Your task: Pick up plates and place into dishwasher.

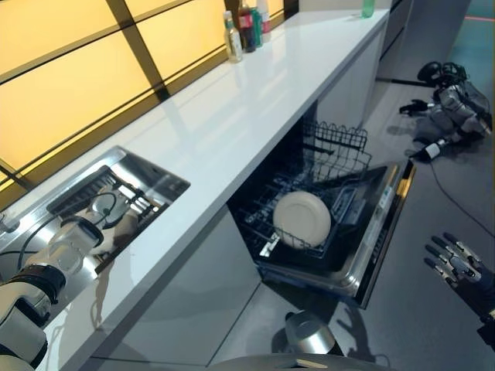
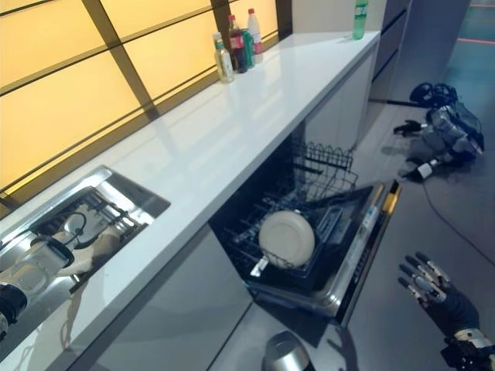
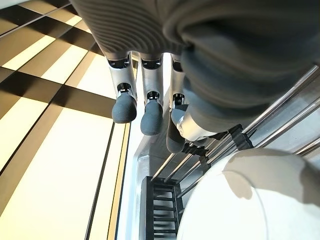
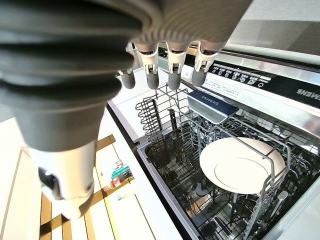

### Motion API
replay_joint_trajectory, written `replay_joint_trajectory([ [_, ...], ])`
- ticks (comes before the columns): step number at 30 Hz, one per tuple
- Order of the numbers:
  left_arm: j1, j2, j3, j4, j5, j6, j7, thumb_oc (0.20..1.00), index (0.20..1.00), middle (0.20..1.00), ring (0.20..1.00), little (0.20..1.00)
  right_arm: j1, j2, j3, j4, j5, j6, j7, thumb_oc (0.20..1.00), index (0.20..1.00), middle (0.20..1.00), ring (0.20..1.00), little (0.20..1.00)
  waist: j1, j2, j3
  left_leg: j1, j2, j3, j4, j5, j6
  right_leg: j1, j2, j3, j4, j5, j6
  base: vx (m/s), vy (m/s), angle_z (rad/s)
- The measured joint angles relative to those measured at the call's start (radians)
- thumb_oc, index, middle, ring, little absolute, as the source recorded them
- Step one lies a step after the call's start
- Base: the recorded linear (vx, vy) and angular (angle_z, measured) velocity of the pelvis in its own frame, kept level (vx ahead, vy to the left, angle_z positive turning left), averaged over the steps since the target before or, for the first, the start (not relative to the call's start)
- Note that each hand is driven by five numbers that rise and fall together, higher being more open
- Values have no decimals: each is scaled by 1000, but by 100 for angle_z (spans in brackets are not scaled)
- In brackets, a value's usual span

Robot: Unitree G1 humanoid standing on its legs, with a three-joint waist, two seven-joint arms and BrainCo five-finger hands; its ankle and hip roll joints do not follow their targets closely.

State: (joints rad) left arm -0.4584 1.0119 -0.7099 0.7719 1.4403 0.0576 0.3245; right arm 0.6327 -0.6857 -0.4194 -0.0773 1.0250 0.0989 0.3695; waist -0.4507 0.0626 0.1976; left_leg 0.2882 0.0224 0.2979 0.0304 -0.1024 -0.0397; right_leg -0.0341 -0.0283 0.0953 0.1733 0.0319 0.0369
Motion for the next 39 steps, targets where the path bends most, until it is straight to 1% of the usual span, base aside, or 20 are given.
replay_joint_trajectory([
  [3, 22, -17, 27, 7, 1, 3, 39, 200, 200, 200, 200, 200, -1, 0, -8, -1, 0, 10, 0, 1000, 1000, 1000, 1000, 1000, 2, 2, 0, 15, 1, -2, -1, 0, -1, 14, 0, -2, 0, -2, -4, 17, 5, 2],
  [7, 52, -22, 32, 20, 35, 20, 94, 200, 200, 200, 200, 200, 1, 0, -20, -1, 0, 22, 0, 1000, 1000, 1000, 1000, 1000, 1, 3, -1, 17, 1, -3, 0, -1, -1, 19, -1, -4, -1, -3, -4, 0, 0, 0],
  [11, 82, -23, 68, 21, 38, 39, 141, 200, 200, 200, 200, 200, 11, 0, -44, -1, 0, 26, 0, 1000, 1000, 1000, 1000, 1000, 2, 4, -2, 18, 3, -8, -1, -8, 5, 30, -3, -11, -4, -3, -4, -7, 3, 3],
  [14, 108, -23, 104, 20, 29, 42, 164, 200, 200, 200, 200, 200, 11, 0, -46, -1, 0, 27, 0, 1000, 1000, 1000, 1000, 1000, 3, 8, -4, 17, 3, -10, -1, -8, 4, 32, -8, -24, -9, -2, -3, -17, -3, 2],
  [17, 136, -24, 107, 21, -52, 47, 201, 200, 200, 200, 200, 200, 13, 0, -46, -1, 0, 27, 0, 1000, 1000, 1000, 1000, 1000, 6, 13, -8, 15, 6, -11, -2, -8, 5, 36, -9, -29, -20, 1, 2, -60, -10, 1],
  [19, 151, -31, 108, 21, -159, 50, 237, 200, 200, 200, 200, 200, 14, 2, -46, -1, 0, 26, 0, 1000, 1000, 1000, 1000, 1000, 9, 13, -10, 15, 6, -14, -2, -8, 5, 37, -9, -31, -21, 1, 2, -75, -10, 3],
  [22, 173, -43, 157, -5, -295, 58, 285, 200, 200, 200, 200, 200, 16, 16, -39, -1, 0, 25, 0, 1000, 1000, 1000, 1000, 1000, 30, 7, -15, 12, 6, -21, -2, -7, 6, 32, -8, -34, -22, 1, 2, -86, -3, -1],
  [25, 198, -43, 209, -10, -425, 59, 351, 200, 200, 200, 200, 200, 7, 51, -28, -1, 0, 17, 3, 1000, 1000, 1000, 1000, 1000, 38, -3, -34, -3, 11, -29, -5, -6, 6, 29, -8, -43, -42, 5, 7, -69, 15, 2],
  [27, 200, -43, 228, -10, -520, 54, 390, 200, 200, 200, 200, 200, 11, 51, -7, -1, -1, 14, 17, 1000, 1000, 1000, 1000, 1000, 55, -9, -45, -5, 12, -26, -7, -6, 6, 30, -9, -47, -54, 9, 12, -65, 25, -1],
  [28, 202, -44, 244, -13, -565, 45, 408, 369, 369, 369, 369, 369, 12, 51, 4, 0, -1, 13, 24, 1000, 1000, 1000, 1000, 1000, 56, -15, -52, -4, 11, -27, -8, -4, 2, 31, -8, -47, -53, 11, 14, -76, 43, 2],
  [29, 205, -44, 263, -16, -602, 33, 423, 931, 931, 931, 931, 931, 11, 52, 11, 0, -1, 12, 33, 1000, 1000, 1000, 1000, 1000, 59, -18, -61, -4, 10, -27, -9, -3, 0, 31, -9, -47, -53, 14, 10, -92, 56, 4],
  [30, 209, -45, 283, -25, -636, 25, 437, 1000, 1000, 1000, 1000, 1000, 11, 53, 19, 0, -1, 4, 41, 1000, 1000, 1000, 1000, 1000, 61, -22, -69, -3, 10, -27, -11, -3, 0, 31, -9, -47, -53, 14, 10, -83, 54, 2],
  [31, 222, -47, 311, -42, -657, 15, 445, 1000, 1000, 1000, 1000, 1000, 9, 54, 24, 0, -1, -2, 46, 1000, 1000, 1000, 1000, 1000, 64, -21, -75, -3, 9, -27, -12, -3, 0, 31, -9, -46, -53, 15, 10, -92, 54, 1],
  [33, 232, -53, 352, -62, -753, -26, 449, 1000, 1000, 1000, 1000, 1000, 8, 64, 34, 0, -1, -13, 60, 1000, 1000, 1000, 1000, 1000, 77, -24, -87, -3, 7, -27, -16, -3, 1, 32, -9, -45, -53, 16, 10, -101, 57, 0],
  [35, 245, -97, 445, -91, -897, -91, 446, 1000, 1000, 1000, 1000, 1000, 0, 82, 44, 0, -2, -31, 60, 1000, 1000, 1000, 1000, 1000, 84, -27, -95, -4, 7, -27, -20, -2, 1, 31, -9, -44, -54, 18, 6, -111, 62, 1],
  [39, 250, -201, 571, -105, -1134, -236, 420, 1000, 1000, 1000, 1000, 1000, -23, 91, 85, -2, -25, -87, 57, 1000, 1000, 1000, 1000, 1000, 112, -30, -97, -6, 6, -31, -28, -2, 2, 30, -11, -45, -54, 18, 6, -127, 77, 3],
])
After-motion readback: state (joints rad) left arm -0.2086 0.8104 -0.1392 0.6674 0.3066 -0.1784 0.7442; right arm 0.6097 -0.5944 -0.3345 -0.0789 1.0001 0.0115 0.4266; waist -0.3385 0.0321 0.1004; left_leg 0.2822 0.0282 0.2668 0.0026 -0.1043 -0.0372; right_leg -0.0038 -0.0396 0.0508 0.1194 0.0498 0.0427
